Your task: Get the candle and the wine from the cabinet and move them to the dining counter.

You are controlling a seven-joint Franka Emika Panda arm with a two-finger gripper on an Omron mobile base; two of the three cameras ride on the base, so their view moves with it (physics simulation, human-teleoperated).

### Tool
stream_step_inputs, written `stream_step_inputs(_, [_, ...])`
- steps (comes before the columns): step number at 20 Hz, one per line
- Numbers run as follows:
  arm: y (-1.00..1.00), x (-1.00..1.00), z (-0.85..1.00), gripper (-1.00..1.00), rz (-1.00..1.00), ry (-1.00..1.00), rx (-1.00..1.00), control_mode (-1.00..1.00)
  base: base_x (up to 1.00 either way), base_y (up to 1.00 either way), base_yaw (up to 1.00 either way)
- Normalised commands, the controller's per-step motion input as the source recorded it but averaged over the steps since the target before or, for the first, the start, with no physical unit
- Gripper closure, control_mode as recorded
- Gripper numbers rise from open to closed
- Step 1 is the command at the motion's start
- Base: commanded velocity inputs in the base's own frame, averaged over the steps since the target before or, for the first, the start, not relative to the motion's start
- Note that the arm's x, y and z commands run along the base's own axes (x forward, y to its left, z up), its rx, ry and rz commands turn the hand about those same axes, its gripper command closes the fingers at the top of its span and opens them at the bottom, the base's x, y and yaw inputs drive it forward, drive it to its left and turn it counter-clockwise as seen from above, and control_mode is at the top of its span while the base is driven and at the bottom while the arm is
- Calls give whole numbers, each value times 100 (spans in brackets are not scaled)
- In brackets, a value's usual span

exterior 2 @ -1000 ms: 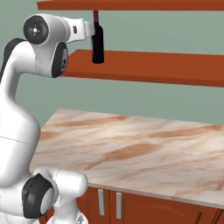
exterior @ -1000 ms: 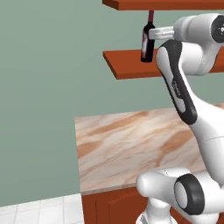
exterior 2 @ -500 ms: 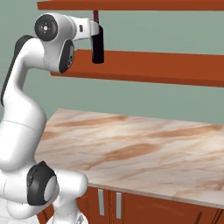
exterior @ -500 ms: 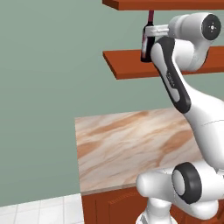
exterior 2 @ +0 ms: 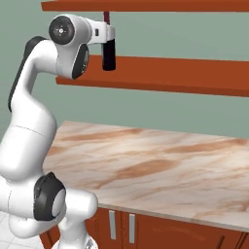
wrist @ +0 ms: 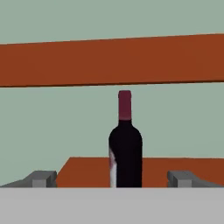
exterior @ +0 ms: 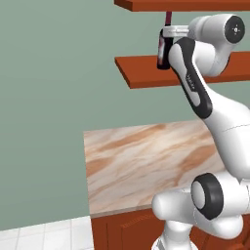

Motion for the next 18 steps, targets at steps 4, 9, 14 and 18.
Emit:
stream_step_inputs(4, [0,14,0,-100,0,0,0,-100,0,0,0])
stream_step_inputs(9, [0,15,0,-100,0,0,0,-100,0,0,0])
stream_step_inputs(14, [0,29,0,-100,0,1,0,-100,0,0,0])
stream_step_inputs(18, [0,27,0,-100,0,2,0,-100,0,0,0])
